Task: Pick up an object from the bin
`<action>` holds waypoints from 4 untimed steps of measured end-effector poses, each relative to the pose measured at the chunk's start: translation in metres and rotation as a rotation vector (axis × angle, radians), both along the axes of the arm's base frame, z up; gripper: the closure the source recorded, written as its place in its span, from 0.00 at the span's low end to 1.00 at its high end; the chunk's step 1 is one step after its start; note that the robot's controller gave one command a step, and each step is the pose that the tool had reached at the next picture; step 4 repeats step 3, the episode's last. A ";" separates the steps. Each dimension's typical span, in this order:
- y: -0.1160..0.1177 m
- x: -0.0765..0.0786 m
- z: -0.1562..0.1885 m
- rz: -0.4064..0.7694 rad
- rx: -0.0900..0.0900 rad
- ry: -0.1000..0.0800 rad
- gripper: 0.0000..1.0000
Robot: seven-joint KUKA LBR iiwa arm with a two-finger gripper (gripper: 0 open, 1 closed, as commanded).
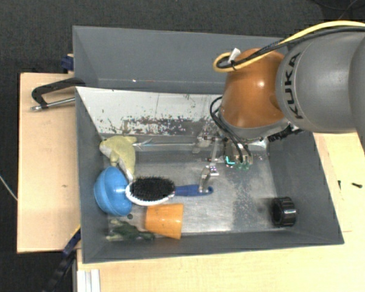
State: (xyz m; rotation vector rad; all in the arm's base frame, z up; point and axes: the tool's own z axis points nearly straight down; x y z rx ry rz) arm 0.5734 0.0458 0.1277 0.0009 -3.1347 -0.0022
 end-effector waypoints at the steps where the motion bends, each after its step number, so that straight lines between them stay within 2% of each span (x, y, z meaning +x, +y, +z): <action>1: 0.011 -0.079 -0.055 0.327 0.000 -0.016 0.00; 2: 0.012 -0.078 -0.055 0.326 0.001 -0.020 1.00; 3: 0.014 -0.065 0.173 0.598 -0.001 -0.021 1.00; 4: 0.014 -0.065 0.173 0.598 -0.001 -0.021 1.00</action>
Offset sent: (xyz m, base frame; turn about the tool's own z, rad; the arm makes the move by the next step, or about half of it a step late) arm -0.0816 0.0105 -0.0577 -0.3291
